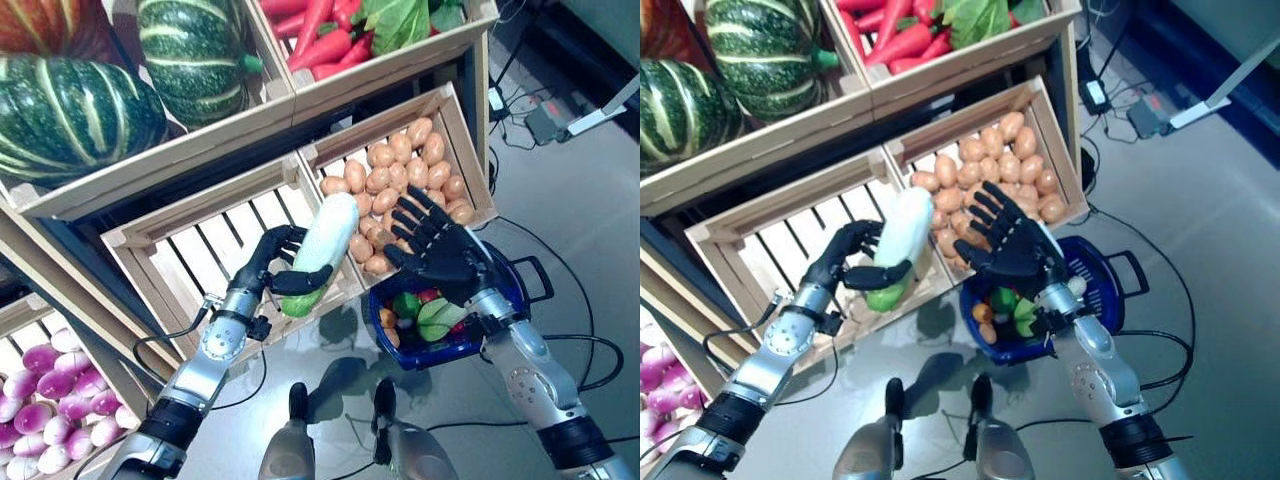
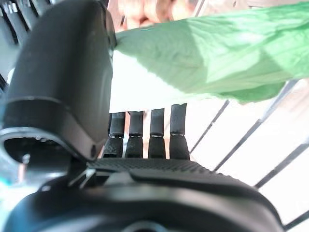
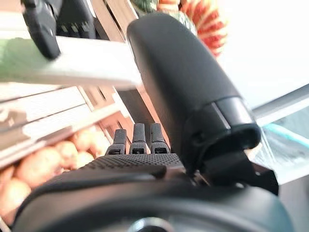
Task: Put vegetables into the basket
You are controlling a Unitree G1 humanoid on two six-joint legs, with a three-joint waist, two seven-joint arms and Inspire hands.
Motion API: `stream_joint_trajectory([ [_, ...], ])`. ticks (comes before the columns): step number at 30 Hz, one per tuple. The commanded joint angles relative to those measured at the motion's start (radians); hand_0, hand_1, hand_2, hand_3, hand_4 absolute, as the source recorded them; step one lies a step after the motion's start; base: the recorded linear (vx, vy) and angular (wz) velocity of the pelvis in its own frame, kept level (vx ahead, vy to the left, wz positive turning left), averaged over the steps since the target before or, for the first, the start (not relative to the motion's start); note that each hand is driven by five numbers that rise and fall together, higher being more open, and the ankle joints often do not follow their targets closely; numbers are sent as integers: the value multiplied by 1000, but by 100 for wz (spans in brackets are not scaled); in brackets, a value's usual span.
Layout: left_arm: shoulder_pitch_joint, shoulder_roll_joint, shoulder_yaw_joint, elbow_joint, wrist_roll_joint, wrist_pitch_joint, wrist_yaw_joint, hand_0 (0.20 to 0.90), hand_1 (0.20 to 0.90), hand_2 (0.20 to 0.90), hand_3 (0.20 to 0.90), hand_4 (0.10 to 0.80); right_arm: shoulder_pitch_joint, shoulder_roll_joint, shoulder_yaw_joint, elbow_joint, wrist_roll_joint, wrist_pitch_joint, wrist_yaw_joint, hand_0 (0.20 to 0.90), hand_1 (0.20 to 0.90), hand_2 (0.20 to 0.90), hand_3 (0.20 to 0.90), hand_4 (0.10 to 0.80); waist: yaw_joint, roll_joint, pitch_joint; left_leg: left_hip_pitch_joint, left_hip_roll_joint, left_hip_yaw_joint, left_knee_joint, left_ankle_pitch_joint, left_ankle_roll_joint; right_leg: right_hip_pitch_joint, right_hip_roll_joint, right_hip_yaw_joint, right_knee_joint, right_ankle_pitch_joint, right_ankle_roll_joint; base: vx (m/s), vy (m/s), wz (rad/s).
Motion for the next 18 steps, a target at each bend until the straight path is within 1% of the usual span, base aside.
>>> stream_joint_trajectory([
  [1, -28, 22, -20, -2, 34, -75, -11, 300, 300, 300, 300, 400, -16, 0, 33, -113, 78, -14, 92, 900, 900, 900, 900, 800, 1, -43, -186, -24, -17, -26, -22, 11, -25, 86, -67, -23, -20, -9, 50, 66, -17, 4],
  [3, -25, 17, -31, 8, 25, -75, -22, 300, 300, 300, 300, 400, -20, 7, 44, -118, 85, 7, 95, 900, 900, 900, 900, 800, 3, -42, -201, -18, -19, -31, -25, 6, -26, 93, -68, -24, -29, -3, 54, 47, -8, 2],
  [6, -21, 14, -41, -1, 22, -64, -37, 300, 300, 300, 300, 400, -28, 18, 57, -121, 88, 14, 94, 900, 900, 900, 900, 800, 6, -40, -213, -9, -20, -31, -25, -3, -23, 98, -69, -26, -31, -4, 55, 0, 0, 0],
  [9, -20, 8, -51, 9, 20, -69, -59, 300, 300, 300, 300, 400, -42, 35, 70, -119, 98, 35, 112, 900, 900, 900, 900, 800, 8, -38, -225, 2, -23, -32, -25, -13, -21, 106, -70, -27, -36, -3, 56, 0, 0, 0],
  [13, -22, 1, -70, 8, 16, -68, -93, 300, 300, 300, 300, 400, -66, 60, 93, -119, 155, 82, 155, 900, 900, 900, 900, 800, 14, -37, -242, 10, -25, -33, -25, -23, -19, 111, -73, -33, -39, -2, 60, 0, 0, 0],
  [18, -28, -1, -84, 16, -8, -76, -124, 300, 300, 300, 300, 400, -89, 94, 115, -107, 222, 126, 172, 900, 900, 900, 900, 800, 21, -36, -255, 19, -26, -33, -25, -30, -18, 119, -74, -38, -39, -5, 62, 0, 0, 0],
])
